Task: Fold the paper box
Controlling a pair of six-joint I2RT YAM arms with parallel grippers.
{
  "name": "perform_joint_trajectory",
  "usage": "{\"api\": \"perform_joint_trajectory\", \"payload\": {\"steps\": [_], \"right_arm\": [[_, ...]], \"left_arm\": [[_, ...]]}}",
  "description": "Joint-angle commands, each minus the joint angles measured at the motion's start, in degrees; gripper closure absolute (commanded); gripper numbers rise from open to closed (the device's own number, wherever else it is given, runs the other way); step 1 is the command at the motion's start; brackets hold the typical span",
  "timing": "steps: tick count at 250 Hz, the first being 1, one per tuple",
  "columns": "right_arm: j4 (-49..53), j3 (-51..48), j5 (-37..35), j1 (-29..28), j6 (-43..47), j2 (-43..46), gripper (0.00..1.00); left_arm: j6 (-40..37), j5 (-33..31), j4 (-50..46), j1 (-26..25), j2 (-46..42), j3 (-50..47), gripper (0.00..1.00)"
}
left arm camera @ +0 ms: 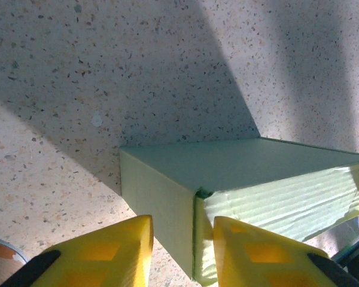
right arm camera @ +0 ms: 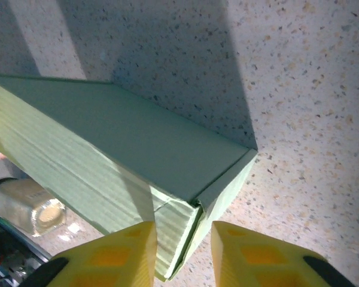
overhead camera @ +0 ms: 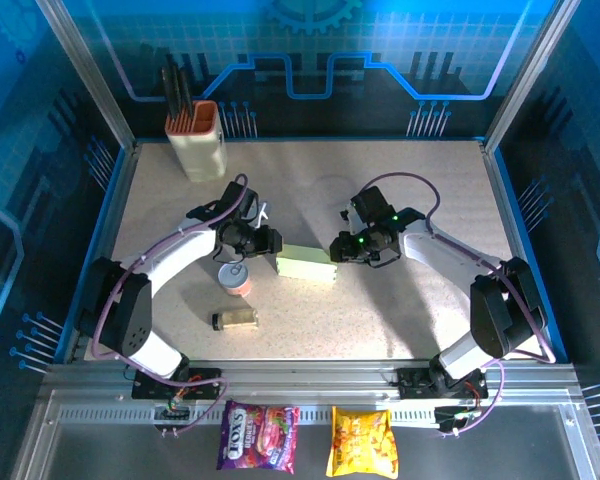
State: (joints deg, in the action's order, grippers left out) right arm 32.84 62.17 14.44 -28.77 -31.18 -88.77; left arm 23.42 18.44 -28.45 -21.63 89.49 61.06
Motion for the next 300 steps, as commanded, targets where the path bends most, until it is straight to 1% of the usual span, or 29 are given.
{"api": "perform_joint_trajectory", "payload": {"steps": [1, 25, 74, 109, 119, 132, 150, 162, 177, 195, 210, 226, 247, 264, 300], "right_arm": [[-0.79, -2.47, 0.67, 0.87, -0.57, -1.63, 0.73], [-1.89, -3.18, 1.07, 0.89, -0.86, -2.02, 0.77], [-3.33, -4.11, 2.08, 0.94, -1.65, -2.38, 0.86], [-2.9, -3.57, 1.96, 0.94, -1.66, -1.71, 0.87], [-2.57, -3.19, 1.83, 0.96, -1.65, -1.33, 0.85], [-2.05, -2.67, 1.65, 0.93, -1.6, -0.62, 0.81], [-1.57, -1.95, 1.65, 0.91, -1.71, 0.2, 0.73], [-1.35, -1.65, 1.82, 0.99, -1.93, 0.7, 0.66], [-1.46, -1.47, 2.17, 0.95, -2.2, 1.26, 0.6], [-1.81, -1.46, 2.7, 1.0, -2.64, 1.67, 0.52], [-2.22, -1.48, 3.37, 1.07, -2.9, 1.6, 0.46], [-3.12, -1.44, 4.25, 1.17, -3.31, 1.42, 0.42], [-4.5, -1.46, 5.71, 1.26, -3.98, 0.82, 0.39], [-6.05, -1.47, 7.19, 1.35, -4.79, 0.12, 0.36], [-9.27, -1.27, 10.66, 1.44, -6.95, -1.32, 0.34]], "left_arm": [[-1.03, 2.95, 1.29, 0.23, 1.1, -1.84, 0.71], [0.02, 4.57, 3.09, 0.27, 1.39, -3.19, 0.76], [1.75, 6.58, 5.66, 0.27, 1.53, -5.96, 0.91], [2.5, 6.05, 5.89, 0.23, -1.02, -6.83, 0.91], [2.88, 5.59, 5.85, 0.28, -2.51, -6.75, 0.89], [3.13, 4.47, 5.51, 0.26, -4.44, -6.55, 0.82], [3.69, 3.18, 4.82, 0.38, -6.29, -5.85, 0.67], [3.88, 3.01, 4.41, 0.51, -6.94, -5.26, 0.61], [4.29, 3.1, 4.02, 0.7, -7.1, -4.49, 0.49], [4.65, 3.42, 3.78, 0.86, -6.67, -3.97, 0.4], [5.22, 4.41, 3.8, 1.03, -5.86, -3.59, 0.36], [5.99, 6.04, 4.22, 1.07, -4.6, -3.28, 0.32], [7.18, 8.58, 5.53, 1.06, -3.14, -3.18, 0.31], [7.95, 9.45, 6.59, 1.06, -2.14, -3.15, 0.31], [8.91, 11.47, 8.17, 1.02, -0.06, -2.39, 0.31]]}}
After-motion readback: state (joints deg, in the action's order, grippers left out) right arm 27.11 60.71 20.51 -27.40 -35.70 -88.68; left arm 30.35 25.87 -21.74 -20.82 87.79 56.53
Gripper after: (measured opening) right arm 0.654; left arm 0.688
